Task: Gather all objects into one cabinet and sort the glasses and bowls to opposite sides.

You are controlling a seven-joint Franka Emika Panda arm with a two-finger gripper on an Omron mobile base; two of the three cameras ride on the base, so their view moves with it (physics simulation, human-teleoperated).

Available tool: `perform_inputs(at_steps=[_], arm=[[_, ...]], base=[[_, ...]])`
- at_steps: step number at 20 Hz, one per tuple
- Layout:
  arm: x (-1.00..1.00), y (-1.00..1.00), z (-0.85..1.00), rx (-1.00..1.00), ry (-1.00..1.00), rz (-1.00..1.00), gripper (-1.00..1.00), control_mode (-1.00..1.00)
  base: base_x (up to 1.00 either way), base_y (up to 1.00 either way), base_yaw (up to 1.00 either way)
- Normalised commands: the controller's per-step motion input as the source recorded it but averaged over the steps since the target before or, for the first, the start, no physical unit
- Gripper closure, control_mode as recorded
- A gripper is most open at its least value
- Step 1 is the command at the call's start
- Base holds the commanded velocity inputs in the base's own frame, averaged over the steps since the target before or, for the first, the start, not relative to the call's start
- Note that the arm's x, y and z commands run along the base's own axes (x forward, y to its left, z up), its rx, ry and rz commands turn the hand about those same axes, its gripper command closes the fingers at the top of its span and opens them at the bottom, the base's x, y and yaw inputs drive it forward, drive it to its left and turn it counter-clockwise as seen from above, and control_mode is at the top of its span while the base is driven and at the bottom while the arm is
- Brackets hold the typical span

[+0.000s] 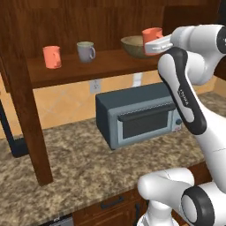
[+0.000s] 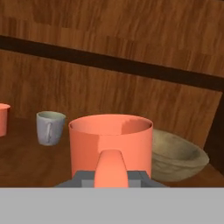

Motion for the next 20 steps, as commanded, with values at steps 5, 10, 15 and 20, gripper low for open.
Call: perform_inputs(at_steps=[5, 10, 15, 20], arm=[[0.00, 0.00, 0.00, 0.00, 0.00, 0.00, 1.00, 1.00], [0.00, 0.00, 0.00, 0.00, 0.00, 0.00, 1.00, 1.00], [0.00, 0.00, 0.00, 0.00, 0.00, 0.00, 1.00, 1.00], [0.00, 0.00, 0.00, 0.00, 0.00, 0.00, 1.00, 1.00]], base=[[0.43, 0.23, 0.27], [0.00, 0.31, 0.45], [0.07, 0.47, 0.33], [0.02, 0.26, 0.13]])
